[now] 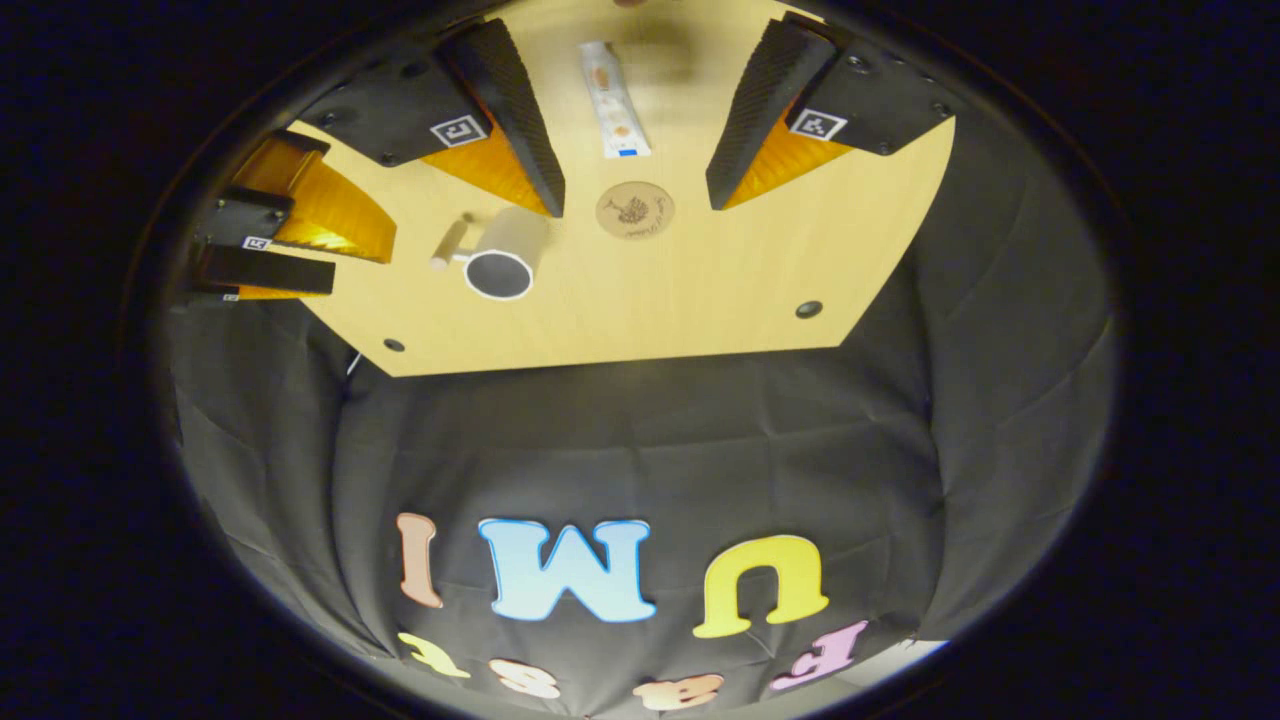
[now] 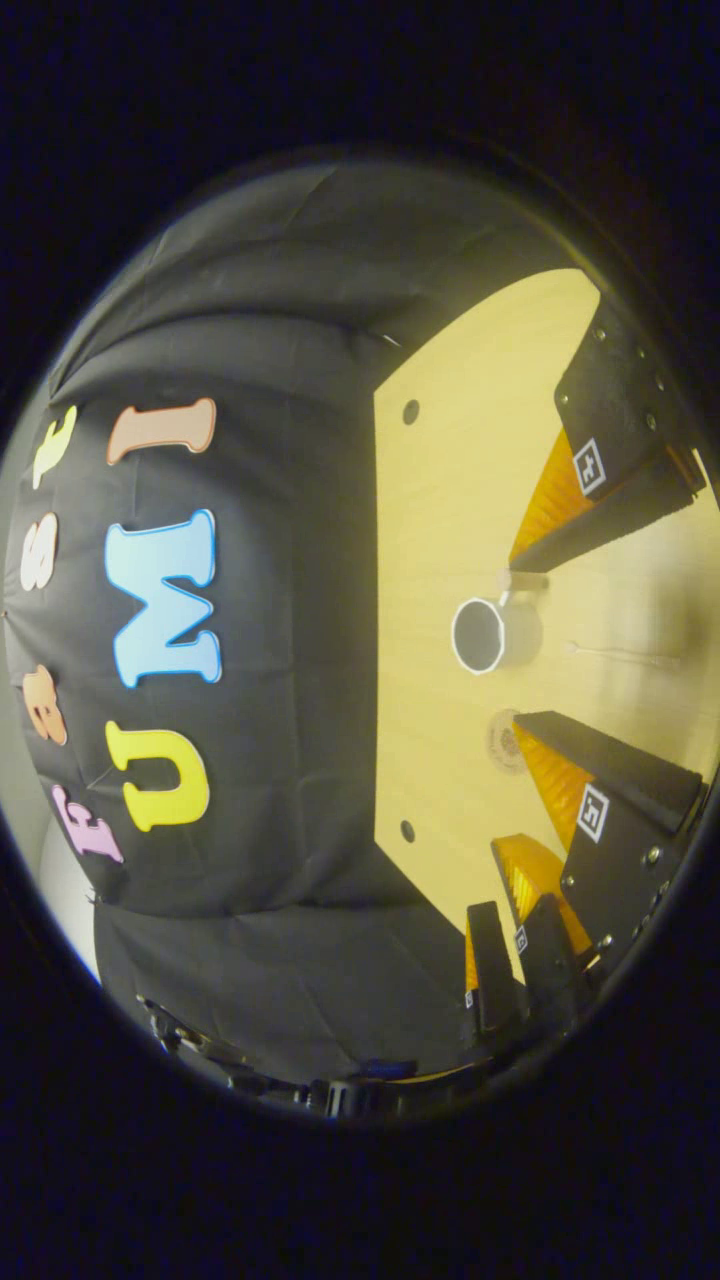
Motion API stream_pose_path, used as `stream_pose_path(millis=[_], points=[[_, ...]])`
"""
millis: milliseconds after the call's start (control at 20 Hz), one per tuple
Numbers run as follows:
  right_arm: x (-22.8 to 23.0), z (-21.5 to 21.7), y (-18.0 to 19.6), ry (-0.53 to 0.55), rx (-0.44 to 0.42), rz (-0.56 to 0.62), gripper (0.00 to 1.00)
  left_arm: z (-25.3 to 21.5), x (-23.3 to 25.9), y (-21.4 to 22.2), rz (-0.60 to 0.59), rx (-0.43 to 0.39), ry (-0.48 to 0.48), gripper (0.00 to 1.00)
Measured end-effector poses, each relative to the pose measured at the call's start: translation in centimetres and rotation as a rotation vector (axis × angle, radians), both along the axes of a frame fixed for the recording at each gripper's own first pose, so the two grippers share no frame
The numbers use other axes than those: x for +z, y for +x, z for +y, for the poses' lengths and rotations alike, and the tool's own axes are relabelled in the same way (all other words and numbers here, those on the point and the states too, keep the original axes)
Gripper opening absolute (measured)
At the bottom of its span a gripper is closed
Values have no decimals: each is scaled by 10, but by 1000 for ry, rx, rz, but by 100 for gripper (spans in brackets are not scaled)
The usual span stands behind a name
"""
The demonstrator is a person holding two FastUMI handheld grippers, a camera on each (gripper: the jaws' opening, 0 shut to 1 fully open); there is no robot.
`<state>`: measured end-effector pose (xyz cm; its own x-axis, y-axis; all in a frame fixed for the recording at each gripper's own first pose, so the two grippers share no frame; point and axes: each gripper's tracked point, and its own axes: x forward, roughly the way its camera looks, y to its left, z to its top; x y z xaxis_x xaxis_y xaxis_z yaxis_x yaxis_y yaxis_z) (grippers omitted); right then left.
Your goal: Put the toothbrush and toothpaste on the desktop into the cup, then pick up the cup and place it on the coaster on the desktop.
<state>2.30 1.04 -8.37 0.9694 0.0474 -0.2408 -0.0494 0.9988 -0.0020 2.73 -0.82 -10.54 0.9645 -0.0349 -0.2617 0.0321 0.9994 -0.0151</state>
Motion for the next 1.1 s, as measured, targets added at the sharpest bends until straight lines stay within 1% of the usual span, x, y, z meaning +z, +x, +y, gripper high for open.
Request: stream_pose_path(millis=[200,300,550,650,750,850,1100], points=[[-34,3,8,-4,12,104,89,-5,-47,3,142,-14,-1,94],[-49,4,11,-1,15,149,89,-6,-59,7,180,-21,-4,95],[-95,4,20,17,4,298,90,-13,-111,15,311,-31,-39,95],[-116,3,21,8,-3,371,90,-10,-134,16,376,-23,-49,95],[-136,3,15,-8,-2,484,91,-14,-155,19,429,-23,-60,95],[-151,4,11,-13,-8,559,92,-16,-171,20,476,-26,-73,96],[-180,9,15,-34,1,651,92,-12,-201,20,569,-8,-85,96]])
